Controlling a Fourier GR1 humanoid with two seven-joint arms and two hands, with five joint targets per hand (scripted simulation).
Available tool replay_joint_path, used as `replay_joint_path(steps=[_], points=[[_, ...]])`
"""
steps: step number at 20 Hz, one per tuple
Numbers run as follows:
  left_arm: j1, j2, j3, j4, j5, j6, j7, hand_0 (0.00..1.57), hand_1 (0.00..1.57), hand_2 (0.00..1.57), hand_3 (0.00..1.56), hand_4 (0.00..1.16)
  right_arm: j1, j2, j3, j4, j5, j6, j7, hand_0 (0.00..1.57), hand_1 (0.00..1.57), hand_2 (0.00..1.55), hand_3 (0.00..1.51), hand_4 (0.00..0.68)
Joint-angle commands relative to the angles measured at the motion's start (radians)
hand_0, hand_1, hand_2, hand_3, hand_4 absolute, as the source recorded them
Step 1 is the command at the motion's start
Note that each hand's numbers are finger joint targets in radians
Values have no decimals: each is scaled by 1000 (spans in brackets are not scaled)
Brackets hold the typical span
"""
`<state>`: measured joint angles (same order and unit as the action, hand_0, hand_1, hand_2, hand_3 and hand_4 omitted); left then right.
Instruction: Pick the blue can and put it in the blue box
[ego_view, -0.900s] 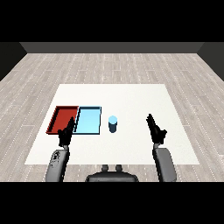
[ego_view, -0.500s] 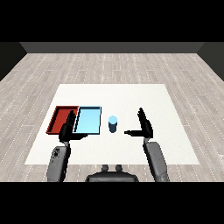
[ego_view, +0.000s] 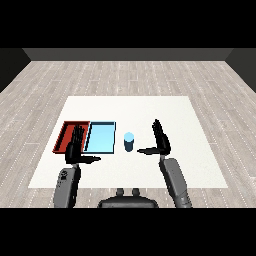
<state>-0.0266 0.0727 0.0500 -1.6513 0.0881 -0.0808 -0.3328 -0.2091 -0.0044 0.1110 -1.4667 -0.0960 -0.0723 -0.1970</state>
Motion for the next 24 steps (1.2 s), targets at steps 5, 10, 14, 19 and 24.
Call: replay_joint_path(steps=[5,10,14,19,24], points=[[13,8,26,1,27,-38,-32,0,0,0,0,0,-26,4,0,100,-27,1,-96,0,0,0,0,0],[1,20,43,-25,56,-50,6,0,0,0,0,0,-66,4,30,74,-59,0,-23,0,0,0,0,0],[58,-13,5,-13,15,-46,-62,0,0,0,0,0,-97,4,106,88,-120,-116,-26,0,0,0,0,0],[39,-18,25,16,2,-23,-97,0,0,0,0,0,-130,4,161,217,-178,-147,-98,0,0,0,0,0],[-36,-1,43,22,34,-24,-19,0,0,0,0,0,-204,4,210,333,-309,-187,-173,0,0,0,0,0]])
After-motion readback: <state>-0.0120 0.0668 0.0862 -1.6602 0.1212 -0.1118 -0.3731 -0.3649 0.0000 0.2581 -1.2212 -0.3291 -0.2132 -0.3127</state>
